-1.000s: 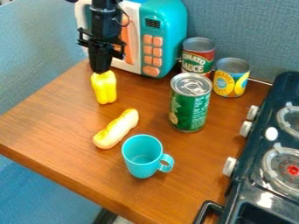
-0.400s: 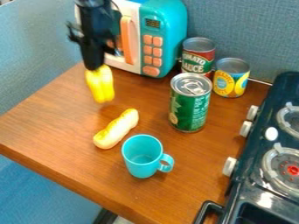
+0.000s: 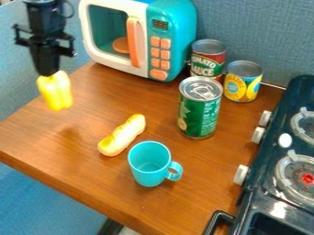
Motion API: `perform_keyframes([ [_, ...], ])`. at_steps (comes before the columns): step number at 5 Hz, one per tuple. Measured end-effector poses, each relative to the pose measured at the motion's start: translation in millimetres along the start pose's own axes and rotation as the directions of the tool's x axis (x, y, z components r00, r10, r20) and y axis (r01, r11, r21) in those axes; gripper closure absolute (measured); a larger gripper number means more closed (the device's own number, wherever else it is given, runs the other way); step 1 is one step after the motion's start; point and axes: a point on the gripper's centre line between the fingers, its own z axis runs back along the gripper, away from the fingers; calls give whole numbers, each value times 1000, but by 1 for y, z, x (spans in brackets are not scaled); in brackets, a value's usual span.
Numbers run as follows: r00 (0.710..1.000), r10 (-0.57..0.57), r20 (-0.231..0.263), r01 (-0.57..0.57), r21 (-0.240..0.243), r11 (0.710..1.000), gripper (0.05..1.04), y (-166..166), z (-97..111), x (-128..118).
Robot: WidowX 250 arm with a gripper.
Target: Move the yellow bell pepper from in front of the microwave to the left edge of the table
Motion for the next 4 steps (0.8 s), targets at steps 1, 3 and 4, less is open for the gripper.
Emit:
perform_keyframes([
  [1, 990, 59, -130, -61, -8, 998, 996, 7, -21, -14],
  [3, 975, 17, -223, -14, 16, 1000, 996, 7, -40, -40],
  [4, 976, 9, -216, 1, 47, 999, 975, 10, -42, -46],
])
